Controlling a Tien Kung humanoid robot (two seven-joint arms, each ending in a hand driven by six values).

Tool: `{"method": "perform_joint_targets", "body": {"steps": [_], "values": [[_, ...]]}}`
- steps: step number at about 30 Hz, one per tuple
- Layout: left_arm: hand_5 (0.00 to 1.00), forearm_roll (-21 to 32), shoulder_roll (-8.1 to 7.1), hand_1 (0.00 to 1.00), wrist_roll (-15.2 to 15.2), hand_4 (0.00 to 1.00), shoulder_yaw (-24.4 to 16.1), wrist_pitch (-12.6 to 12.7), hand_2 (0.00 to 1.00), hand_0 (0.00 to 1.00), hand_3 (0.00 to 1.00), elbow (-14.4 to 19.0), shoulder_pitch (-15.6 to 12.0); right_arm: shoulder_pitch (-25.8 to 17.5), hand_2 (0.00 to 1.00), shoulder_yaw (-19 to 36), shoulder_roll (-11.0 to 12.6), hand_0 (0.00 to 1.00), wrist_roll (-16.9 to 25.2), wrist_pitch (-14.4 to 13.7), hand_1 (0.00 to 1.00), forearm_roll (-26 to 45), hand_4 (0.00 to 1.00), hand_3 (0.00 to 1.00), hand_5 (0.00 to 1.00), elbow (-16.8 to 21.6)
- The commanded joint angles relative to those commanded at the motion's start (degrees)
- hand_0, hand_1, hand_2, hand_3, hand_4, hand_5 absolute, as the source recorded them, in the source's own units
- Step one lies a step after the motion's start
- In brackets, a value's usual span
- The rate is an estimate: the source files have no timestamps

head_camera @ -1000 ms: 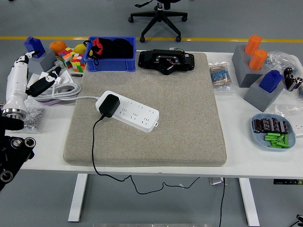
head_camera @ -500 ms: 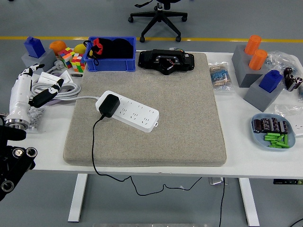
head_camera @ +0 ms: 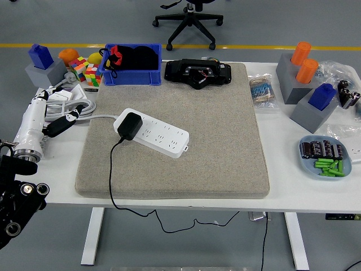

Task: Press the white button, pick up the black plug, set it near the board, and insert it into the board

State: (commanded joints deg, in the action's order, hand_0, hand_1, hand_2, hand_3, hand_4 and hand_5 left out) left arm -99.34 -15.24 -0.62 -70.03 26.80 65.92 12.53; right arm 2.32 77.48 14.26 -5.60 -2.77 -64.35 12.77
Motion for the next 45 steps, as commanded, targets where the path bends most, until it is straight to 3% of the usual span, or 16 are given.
{"method": "perform_joint_targets", "body": {"steps": [6, 13, 45], "values": [[0.537, -0.08, 0.22, 0.978, -0.35, 0.818, 0.99, -0.33, 0.924, 0.998, 0.823, 0.27, -0.22, -0.16, 0.585, 0.86, 0.04, 0.615, -0.22, 0.12, 0.588, -0.33, 0.649, 0.591, 0.378, -0.04], [0.536, 0.07, 0.8, 0.979, -0.85, 0.818, 1.49, -0.74, 0.924, 0.998, 0.822, 0.28, -0.3, -0.44, 0.589, 6.06, -0.56, 0.614, -0.68, 0.49, 0.589, -3.46, 0.651, 0.59, 0.385, -0.01], [0.533, 1.75, 1.81, 0.981, -2.57, 0.811, 0.81, -2.43, 0.927, 0.998, 0.814, 0.37, -1.42, -0.13, 0.599, 7.72, -0.75, 0.62, -1.65, 1.21, 0.597, -4.66, 0.662, 0.593, 0.402, -0.47]]}}
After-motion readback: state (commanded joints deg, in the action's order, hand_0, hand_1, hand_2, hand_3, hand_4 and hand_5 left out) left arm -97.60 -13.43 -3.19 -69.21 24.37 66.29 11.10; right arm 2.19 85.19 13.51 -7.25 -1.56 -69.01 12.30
